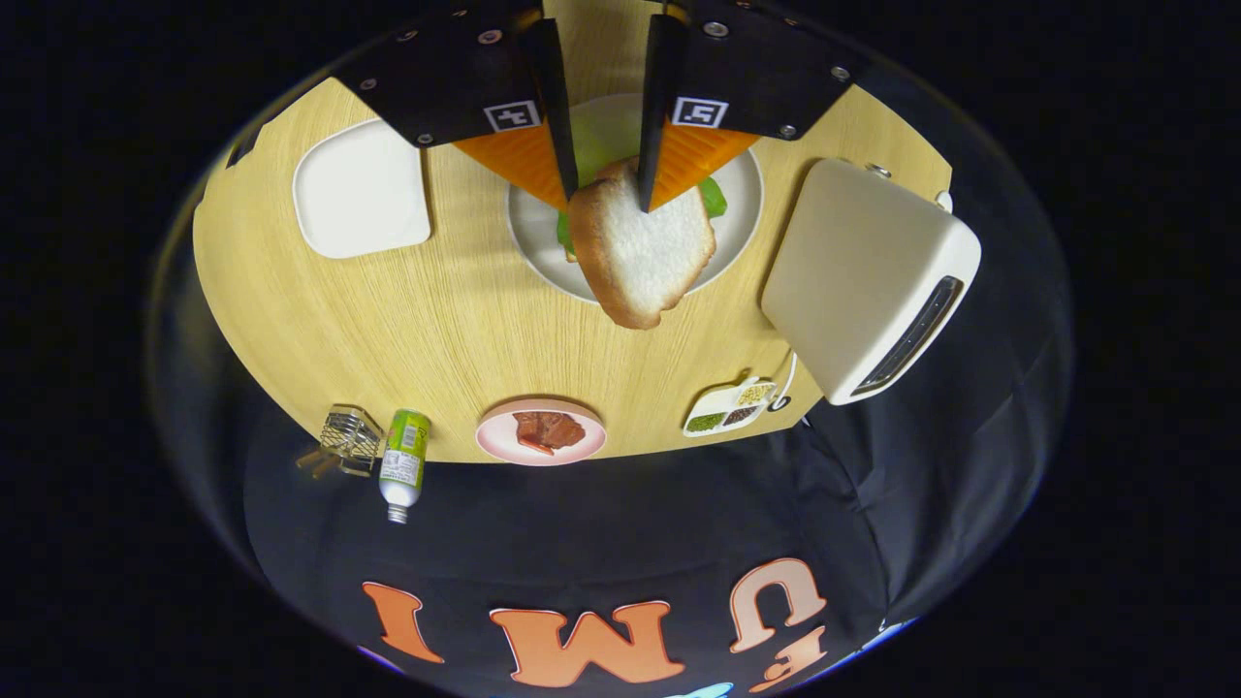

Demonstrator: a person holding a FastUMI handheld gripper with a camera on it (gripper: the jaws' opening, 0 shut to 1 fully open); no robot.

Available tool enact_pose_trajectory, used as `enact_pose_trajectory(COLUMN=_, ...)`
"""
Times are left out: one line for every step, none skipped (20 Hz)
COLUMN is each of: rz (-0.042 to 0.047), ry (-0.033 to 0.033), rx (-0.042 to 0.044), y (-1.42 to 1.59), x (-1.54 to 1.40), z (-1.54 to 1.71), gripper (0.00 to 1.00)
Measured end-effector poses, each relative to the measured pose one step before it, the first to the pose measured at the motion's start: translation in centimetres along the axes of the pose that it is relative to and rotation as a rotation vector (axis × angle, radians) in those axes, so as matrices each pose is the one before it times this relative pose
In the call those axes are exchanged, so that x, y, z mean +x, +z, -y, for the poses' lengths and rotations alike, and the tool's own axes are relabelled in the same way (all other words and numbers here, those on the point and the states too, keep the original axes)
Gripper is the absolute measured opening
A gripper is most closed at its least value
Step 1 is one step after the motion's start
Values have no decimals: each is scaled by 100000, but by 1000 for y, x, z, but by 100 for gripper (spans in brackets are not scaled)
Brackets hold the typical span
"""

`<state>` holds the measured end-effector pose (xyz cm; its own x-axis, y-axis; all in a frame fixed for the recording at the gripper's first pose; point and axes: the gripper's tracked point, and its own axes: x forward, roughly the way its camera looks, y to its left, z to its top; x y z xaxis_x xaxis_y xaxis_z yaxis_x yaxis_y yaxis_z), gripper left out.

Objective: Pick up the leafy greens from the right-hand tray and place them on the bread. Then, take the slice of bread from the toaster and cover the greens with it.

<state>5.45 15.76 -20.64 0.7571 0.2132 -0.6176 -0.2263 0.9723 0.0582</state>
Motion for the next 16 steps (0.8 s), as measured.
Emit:
enact_pose_trajectory(rz=-807, ry=-383, rx=-502, y=-112, x=306, z=440, gripper=37)
enact_pose_trajectory(rz=-551, ry=-730, rx=-263, y=-127, x=281, z=559, gripper=42)
enact_pose_trajectory(rz=-712, ry=-423, rx=-454, y=-14, x=335, z=449, gripper=45)
enact_pose_trajectory(rz=-606, ry=-224, rx=-323, y=-174, x=283, z=426, gripper=51)
enact_pose_trajectory(rz=-224, ry=71, rx=-63, y=57, x=125, z=342, gripper=54)
enact_pose_trajectory(rz=127, ry=108, rx=58, y=54, x=16, z=198, gripper=57)
enact_pose_trajectory(rz=137, ry=142, rx=43, y=152, x=-1, z=269, gripper=58)
enact_pose_trajectory(rz=319, ry=-1, rx=-66, y=103, x=-147, z=309, gripper=61)
enact_pose_trajectory(rz=797, ry=243, rx=-234, y=321, x=-281, z=264, gripper=63)
enact_pose_trajectory(rz=1158, ry=-190, rx=-473, y=340, x=-383, z=322, gripper=71)
enact_pose_trajectory(rz=1622, ry=-368, rx=-694, y=581, x=-412, z=526, gripper=76)
enact_pose_trajectory(rz=1583, ry=-599, rx=-592, y=488, x=-502, z=558, gripper=84)
enact_pose_trajectory(rz=1553, ry=-608, rx=-244, y=600, x=-619, z=705, gripper=92)
enact_pose_trajectory(rz=1569, ry=-572, rx=58, y=606, x=-545, z=709, gripper=98)
enact_pose_trajectory(rz=1623, ry=-712, rx=267, y=734, x=-640, z=751, gripper=98)
enact_pose_trajectory(rz=1731, ry=-720, rx=134, y=736, x=-694, z=814, gripper=98)
